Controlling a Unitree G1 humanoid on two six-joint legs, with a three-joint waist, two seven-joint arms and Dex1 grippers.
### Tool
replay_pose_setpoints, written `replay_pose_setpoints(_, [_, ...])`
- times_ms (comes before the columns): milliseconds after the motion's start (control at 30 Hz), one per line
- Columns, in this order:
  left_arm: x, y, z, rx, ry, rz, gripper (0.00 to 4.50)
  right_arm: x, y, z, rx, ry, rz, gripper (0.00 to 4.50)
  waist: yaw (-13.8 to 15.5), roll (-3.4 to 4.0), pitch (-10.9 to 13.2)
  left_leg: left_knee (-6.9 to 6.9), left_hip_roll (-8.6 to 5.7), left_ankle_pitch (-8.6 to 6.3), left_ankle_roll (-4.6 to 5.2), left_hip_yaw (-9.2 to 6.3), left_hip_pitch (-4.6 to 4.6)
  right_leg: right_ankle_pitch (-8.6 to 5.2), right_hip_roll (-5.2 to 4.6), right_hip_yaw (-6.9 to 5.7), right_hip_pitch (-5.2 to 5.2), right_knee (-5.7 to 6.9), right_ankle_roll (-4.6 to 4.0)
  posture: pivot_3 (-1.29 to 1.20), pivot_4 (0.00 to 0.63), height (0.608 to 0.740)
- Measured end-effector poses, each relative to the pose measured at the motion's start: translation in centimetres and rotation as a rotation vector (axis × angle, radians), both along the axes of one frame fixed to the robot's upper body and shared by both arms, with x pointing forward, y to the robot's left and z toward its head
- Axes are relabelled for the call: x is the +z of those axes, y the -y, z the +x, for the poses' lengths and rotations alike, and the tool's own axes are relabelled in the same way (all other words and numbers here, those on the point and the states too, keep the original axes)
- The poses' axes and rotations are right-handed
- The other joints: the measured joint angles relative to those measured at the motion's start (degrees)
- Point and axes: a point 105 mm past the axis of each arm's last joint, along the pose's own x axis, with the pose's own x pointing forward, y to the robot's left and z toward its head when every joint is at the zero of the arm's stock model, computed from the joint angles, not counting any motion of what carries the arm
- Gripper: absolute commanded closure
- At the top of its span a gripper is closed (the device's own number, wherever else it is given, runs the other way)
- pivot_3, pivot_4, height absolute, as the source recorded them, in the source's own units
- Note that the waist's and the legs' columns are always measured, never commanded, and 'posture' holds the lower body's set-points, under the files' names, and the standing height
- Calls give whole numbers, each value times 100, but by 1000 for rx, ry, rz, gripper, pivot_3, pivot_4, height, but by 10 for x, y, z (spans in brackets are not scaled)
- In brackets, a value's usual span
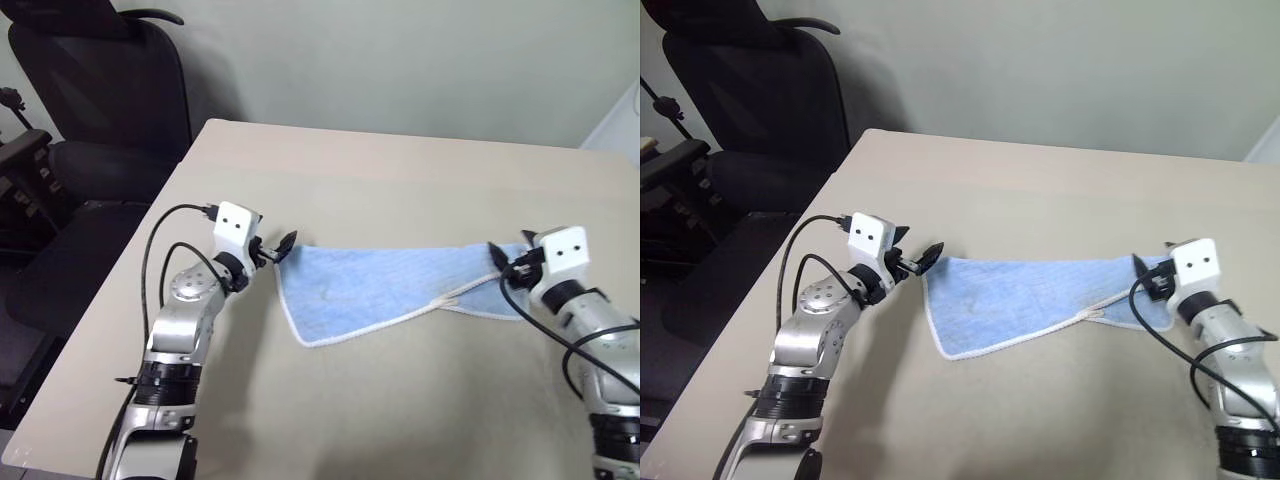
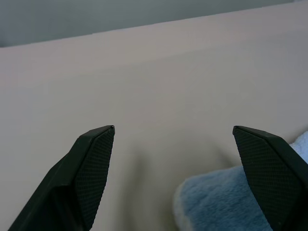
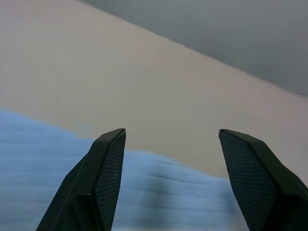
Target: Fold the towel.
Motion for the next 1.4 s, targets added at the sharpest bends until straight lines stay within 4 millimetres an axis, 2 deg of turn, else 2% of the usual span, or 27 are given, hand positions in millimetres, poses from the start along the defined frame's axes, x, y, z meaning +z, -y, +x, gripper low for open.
replay_pose_setpoints(67, [5, 5, -6, -76, 5, 8, 245, 13, 17, -1, -22, -12, -211, 1251, 16, 0, 0, -1, 0, -1, -1, -1, -6, 0, -2, -2, -4, -2, 0, 0, 150, 740])
replay_pose_setpoints(167, [14, 23, -17, -204, 17, -3, 245, 19, 20, 1, 18, -29, -395, 1251, 16, -6, -3, -4, 3, -6, -6, 0, -1, 0, 1, -4, 0, -2, 0, 0, 150, 740])
replay_pose_setpoints(267, [10, 41, -33, -322, -5, 7, 245, -1, 22, 3, 94, -128, -530, 1251, 15, -5, -4, -2, 2, -6, -6, 2, -2, 1, 0, -1, -2, -1, 4, 0, 150, 740])
replay_pose_setpoints(467, [1, 44, -40, -322, -36, -4, 245, -21, 27, 10, 193, -219, -675, 1251, 1, -4, -4, -1, 6, -5, -4, 2, 0, 4, 1, 1, -1, 0, 7, 0, 150, 740])
replay_pose_setpoints(733, [-3, 43, -45, -302, -46, -7, 245, -38, 32, 20, 267, -279, -789, 1251, 8, -4, -4, -1, 8, -5, -4, 2, 0, 6, -1, -2, 0, -1, 4, 0, 150, 740])
replay_pose_setpoints(1000, [-1, 43, -46, -294, -38, -6, 245, -45, 34, 20, 293, -297, -804, 1251, 10, -3, -4, -2, 10, -5, -4, 4, 0, 9, 0, -2, 0, 0, -1, 0, 150, 740])
replay_pose_setpoints(1100, [-2, 43, -46, -297, -42, -6, 245, -53, 35, 21, 316, -342, -830, 1251, 7, -3, -4, -2, 11, -5, -4, 4, 1, 10, -1, -3, 1, 0, -3, 0, 150, 740])
replay_pose_setpoints(1400, [-3, 47, -47, -317, -47, -4, 245, -53, 36, 26, 331, -340, -872, 1251, 4, -3, -4, 0, 12, -5, -4, 3, 5, 14, -1, -3, 6, -1, -8, 0, 150, 740])
